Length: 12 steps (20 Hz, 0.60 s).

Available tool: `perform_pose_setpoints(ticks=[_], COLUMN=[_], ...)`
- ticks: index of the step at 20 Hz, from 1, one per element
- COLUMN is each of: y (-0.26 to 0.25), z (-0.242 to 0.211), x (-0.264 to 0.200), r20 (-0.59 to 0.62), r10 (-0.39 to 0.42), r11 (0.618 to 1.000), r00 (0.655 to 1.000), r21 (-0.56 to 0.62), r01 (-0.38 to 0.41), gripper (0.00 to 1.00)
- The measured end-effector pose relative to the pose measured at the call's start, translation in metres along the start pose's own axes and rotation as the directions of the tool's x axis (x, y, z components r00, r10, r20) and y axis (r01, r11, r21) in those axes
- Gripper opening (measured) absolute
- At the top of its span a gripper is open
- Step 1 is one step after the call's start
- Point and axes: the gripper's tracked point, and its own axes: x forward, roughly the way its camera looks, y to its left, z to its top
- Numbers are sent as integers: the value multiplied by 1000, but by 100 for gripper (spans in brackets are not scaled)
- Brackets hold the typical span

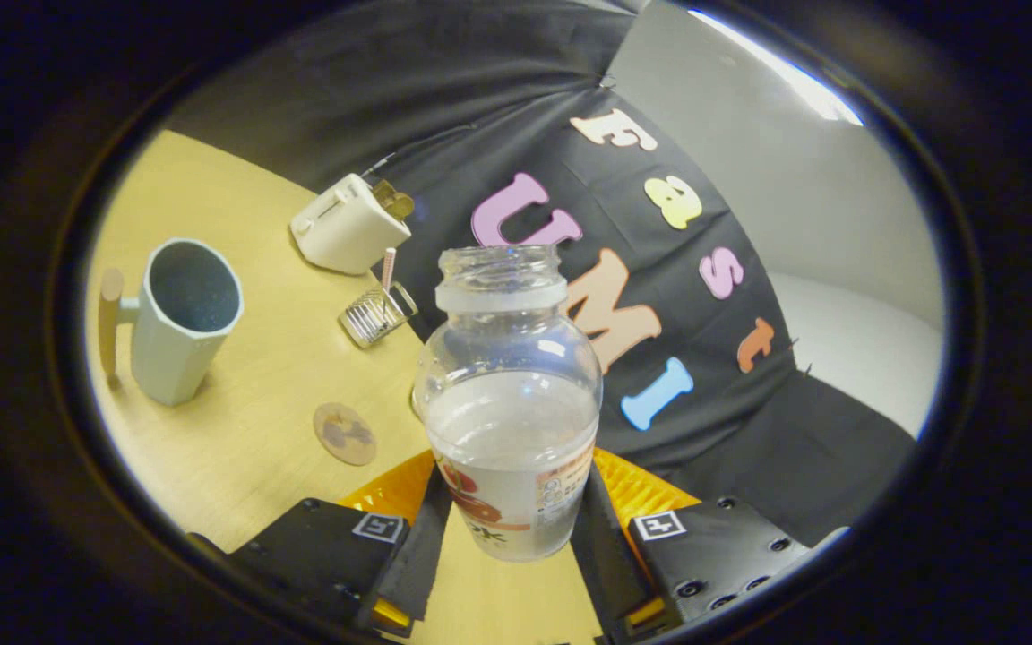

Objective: Take the bottle from table, then pour the juice into the cup, finally place the bottle on the coaster

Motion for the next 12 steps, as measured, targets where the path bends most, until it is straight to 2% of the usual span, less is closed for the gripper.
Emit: perform_pose_setpoints(ticks=[5,12], y=[17,45], z=[14,23], x=[2,8], r20=[31,44], r10=[5,28], r11=[992,956], r00=[1000,999], r21=[-130,-293], r01=[-1,-14], gripper=[77,77])
